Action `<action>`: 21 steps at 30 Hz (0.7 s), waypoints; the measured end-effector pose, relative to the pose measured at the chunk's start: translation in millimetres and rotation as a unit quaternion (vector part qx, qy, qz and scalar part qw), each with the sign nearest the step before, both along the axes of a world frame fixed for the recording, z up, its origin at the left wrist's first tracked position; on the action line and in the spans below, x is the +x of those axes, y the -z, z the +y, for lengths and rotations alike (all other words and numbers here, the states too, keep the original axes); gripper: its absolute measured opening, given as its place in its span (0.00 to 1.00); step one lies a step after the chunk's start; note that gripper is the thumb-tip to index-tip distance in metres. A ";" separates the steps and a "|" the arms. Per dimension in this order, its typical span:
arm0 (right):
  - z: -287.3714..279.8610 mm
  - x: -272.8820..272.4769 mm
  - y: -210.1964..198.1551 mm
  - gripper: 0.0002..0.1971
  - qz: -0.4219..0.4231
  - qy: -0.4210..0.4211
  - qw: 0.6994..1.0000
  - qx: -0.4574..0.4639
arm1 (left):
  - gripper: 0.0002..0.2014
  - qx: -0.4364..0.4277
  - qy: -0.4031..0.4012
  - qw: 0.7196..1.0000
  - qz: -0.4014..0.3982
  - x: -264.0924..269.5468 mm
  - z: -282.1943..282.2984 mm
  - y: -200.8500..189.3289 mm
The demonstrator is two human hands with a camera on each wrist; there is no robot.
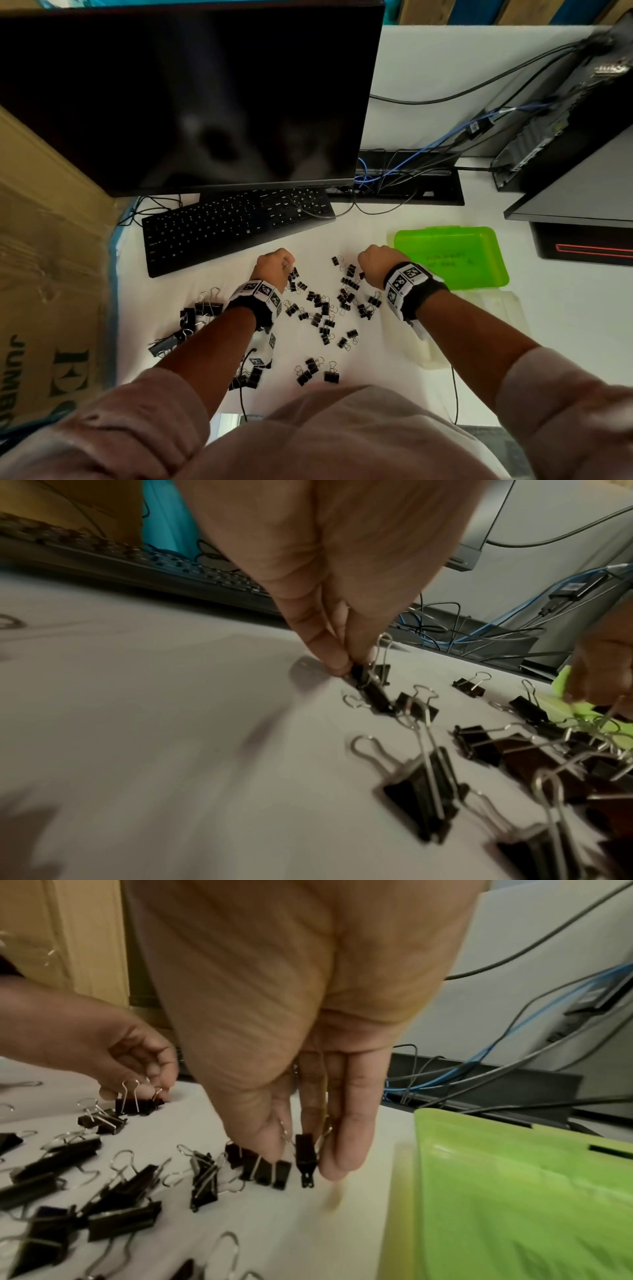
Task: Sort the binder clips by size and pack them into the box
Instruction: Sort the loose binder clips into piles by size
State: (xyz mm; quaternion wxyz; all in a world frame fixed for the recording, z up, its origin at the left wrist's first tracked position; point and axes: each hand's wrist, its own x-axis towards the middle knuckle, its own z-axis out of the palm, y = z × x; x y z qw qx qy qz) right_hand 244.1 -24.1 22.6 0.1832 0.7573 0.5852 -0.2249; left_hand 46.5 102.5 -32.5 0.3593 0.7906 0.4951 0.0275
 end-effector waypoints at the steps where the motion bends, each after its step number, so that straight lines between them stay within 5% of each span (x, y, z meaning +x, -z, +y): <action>1: 2.2 -0.6 2.6 0.13 0.003 -0.024 1.000 0.004 | 0.08 -0.008 -0.005 1.000 -0.003 -1.6 -0.8 0.1; 12: 12.0 -2.0 10.2 0.10 0.045 -0.168 0.985 0.014 | 0.23 0.001 -0.014 0.997 -0.070 -22.2 0.6 -11.9; 21: 2.8 12.3 13.9 0.04 0.178 0.040 0.979 0.087 | 0.28 -0.035 0.129 0.988 -0.082 -25.0 -14.2 -20.8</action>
